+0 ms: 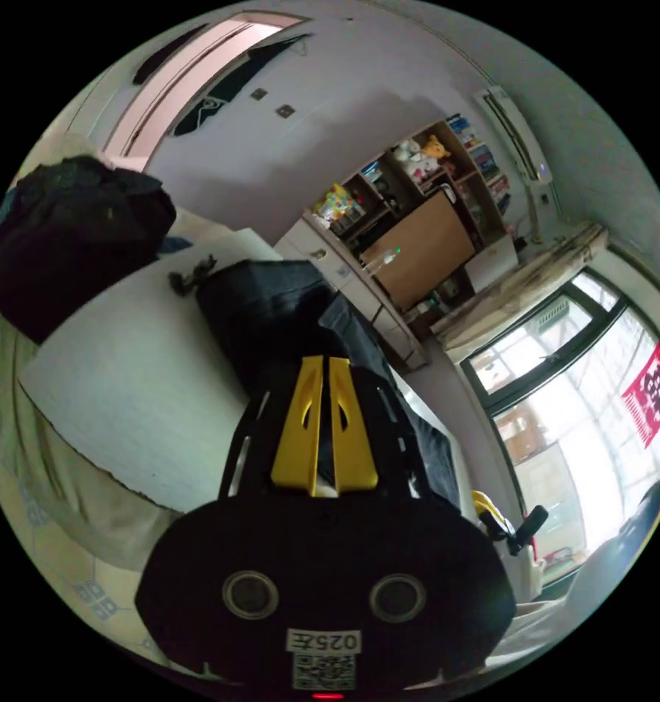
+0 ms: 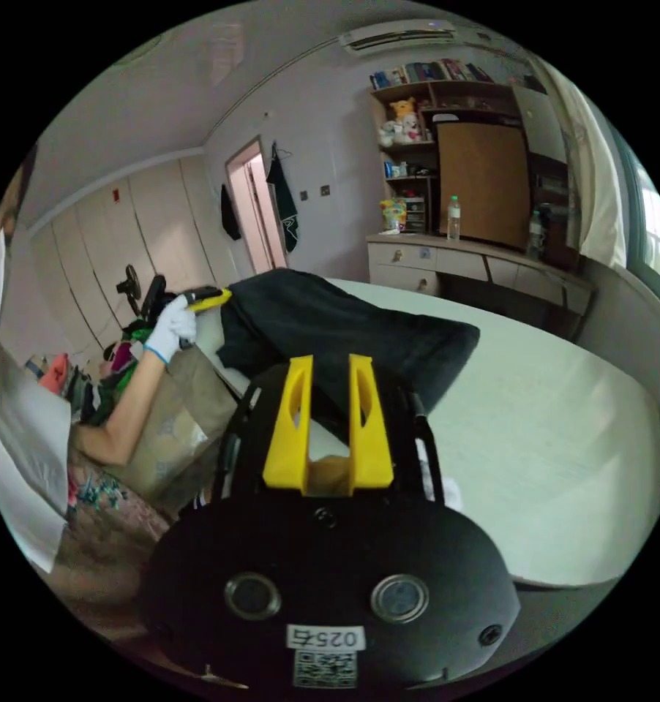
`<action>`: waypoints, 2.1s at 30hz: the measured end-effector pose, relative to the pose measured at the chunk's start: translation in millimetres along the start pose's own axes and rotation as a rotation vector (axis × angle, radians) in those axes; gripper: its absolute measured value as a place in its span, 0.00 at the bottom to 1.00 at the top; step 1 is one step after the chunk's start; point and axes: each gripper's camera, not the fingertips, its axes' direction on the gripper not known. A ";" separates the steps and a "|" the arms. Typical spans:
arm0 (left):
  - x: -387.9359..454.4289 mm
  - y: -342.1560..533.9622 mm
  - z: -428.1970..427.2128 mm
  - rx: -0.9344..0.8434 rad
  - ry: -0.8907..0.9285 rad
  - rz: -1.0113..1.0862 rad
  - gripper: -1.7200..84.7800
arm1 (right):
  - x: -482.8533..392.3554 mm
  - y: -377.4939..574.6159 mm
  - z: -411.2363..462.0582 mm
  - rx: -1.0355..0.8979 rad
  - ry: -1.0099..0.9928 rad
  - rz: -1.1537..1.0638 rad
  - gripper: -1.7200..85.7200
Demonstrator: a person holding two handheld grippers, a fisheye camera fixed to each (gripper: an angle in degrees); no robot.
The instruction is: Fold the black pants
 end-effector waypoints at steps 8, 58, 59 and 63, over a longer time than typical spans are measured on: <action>-1.6 42.7 -15.2 0.138 -0.497 -0.042 0.01 | -12.4 8.2 14.4 -0.021 0.247 -0.089 0.15; 251.6 515.9 -5.7 -0.624 0.736 0.575 0.03 | 315.1 147.6 -186.1 0.576 -0.751 0.999 0.03; 250.1 501.9 -9.4 -0.643 0.816 0.535 0.03 | 306.3 152.8 -195.6 0.634 -0.787 0.990 0.03; 233.3 420.7 -33.3 -0.600 1.053 0.456 0.02 | 267.7 89.1 -214.7 0.676 -0.807 0.773 0.04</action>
